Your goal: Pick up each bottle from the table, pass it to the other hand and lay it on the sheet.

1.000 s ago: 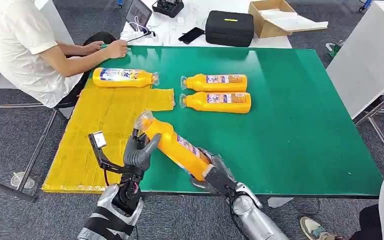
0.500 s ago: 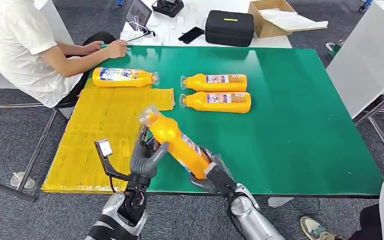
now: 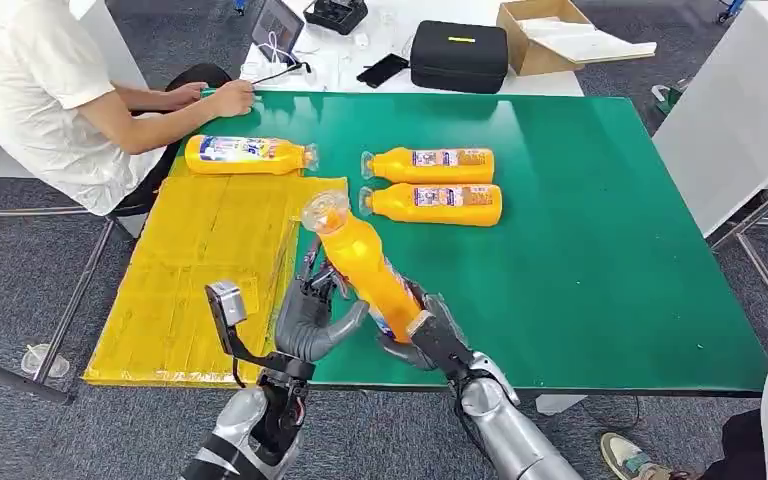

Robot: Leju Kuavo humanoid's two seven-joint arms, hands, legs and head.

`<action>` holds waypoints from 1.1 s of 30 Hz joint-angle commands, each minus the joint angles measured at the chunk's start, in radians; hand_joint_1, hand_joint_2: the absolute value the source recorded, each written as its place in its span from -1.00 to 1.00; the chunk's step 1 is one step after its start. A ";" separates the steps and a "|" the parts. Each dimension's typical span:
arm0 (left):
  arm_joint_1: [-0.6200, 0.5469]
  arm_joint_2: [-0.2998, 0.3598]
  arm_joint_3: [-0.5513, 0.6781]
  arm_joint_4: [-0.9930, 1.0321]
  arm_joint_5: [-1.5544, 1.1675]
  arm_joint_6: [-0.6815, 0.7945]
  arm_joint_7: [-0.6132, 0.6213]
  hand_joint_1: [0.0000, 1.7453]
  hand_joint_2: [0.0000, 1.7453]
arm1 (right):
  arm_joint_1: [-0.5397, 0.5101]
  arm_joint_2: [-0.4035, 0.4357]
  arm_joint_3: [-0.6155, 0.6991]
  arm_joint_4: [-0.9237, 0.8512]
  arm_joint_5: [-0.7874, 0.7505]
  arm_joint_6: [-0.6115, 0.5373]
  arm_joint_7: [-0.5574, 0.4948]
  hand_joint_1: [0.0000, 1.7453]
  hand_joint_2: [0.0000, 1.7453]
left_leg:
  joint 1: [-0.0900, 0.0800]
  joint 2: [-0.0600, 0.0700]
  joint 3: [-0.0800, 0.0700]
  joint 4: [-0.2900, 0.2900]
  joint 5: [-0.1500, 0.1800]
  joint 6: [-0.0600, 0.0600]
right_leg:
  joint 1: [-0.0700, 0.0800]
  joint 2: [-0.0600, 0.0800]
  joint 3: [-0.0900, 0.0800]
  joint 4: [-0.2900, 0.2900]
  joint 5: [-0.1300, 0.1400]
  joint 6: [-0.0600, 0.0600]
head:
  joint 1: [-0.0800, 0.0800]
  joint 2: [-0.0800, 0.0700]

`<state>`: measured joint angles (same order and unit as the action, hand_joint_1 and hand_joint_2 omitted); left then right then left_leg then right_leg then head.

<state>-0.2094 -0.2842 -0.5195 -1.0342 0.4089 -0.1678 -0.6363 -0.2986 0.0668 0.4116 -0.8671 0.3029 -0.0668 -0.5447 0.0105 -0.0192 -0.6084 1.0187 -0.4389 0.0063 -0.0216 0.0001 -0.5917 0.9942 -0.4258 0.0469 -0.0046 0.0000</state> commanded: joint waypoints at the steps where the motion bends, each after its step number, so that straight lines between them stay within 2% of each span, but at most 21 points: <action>1: -0.071 0.027 0.009 0.118 0.093 -0.067 0.099 -1.00 1.00 | -0.048 -0.024 0.136 0.003 0.135 -0.024 -0.001 1.00 1.00 | 0.001 0.004 0.003 0.000 -0.001 0.000 | 0.002 0.003 0.002 -0.001 0.001 -0.003 | 0.000 0.000; 6: -0.115 0.010 0.082 0.185 0.153 -0.061 0.137 -1.00 1.00 | -0.023 -0.038 0.189 -0.082 0.184 -0.049 0.003 1.00 1.00 | 0.001 0.002 0.001 0.000 0.000 0.000 | 0.001 0.001 0.000 0.000 0.000 -0.002 | 0.000 0.000; 16: -0.146 0.009 0.154 0.224 0.179 -0.014 0.123 -1.00 1.00 | 0.007 -0.054 0.215 -0.154 0.189 -0.060 0.000 1.00 1.00 | 0.001 0.002 0.002 0.000 0.000 0.000 | 0.002 0.001 0.001 0.000 0.000 -0.002 | 0.000 0.000; 25: -0.185 0.021 0.253 0.284 0.113 0.075 0.023 -1.00 1.00 | 0.016 -0.061 0.208 -0.181 0.174 -0.060 0.005 1.00 1.00 | 0.002 0.003 0.002 0.000 0.000 0.000 | 0.002 0.002 0.002 -0.001 0.001 -0.003 | 0.000 0.000; 27: -0.187 0.023 0.263 0.276 0.063 0.133 -0.019 -1.00 1.00 | 0.017 -0.062 0.209 -0.190 0.174 -0.058 0.008 1.00 1.00 | 0.002 0.004 0.003 0.000 -0.001 0.000 | 0.003 0.002 0.002 -0.001 0.001 -0.003 | 0.000 0.000; 33: -0.187 0.023 0.264 0.270 0.052 0.149 -0.029 -1.00 1.00 | 0.017 -0.062 0.210 -0.192 0.174 -0.057 0.009 1.00 1.00 | 0.001 0.002 0.001 0.000 0.000 0.000 | 0.001 0.000 0.001 0.000 0.000 -0.002 | 0.000 0.000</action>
<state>-0.3135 -0.2773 -0.3189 -0.8580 0.4780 -0.0687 -0.6615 -0.2913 0.0133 0.5257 -1.0082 0.4616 -0.1366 -0.4948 0.0106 -0.0188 -0.6087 1.0188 -0.4386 0.0065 -0.0214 0.0002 -0.5921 0.9942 -0.4257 0.0469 -0.0042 0.0000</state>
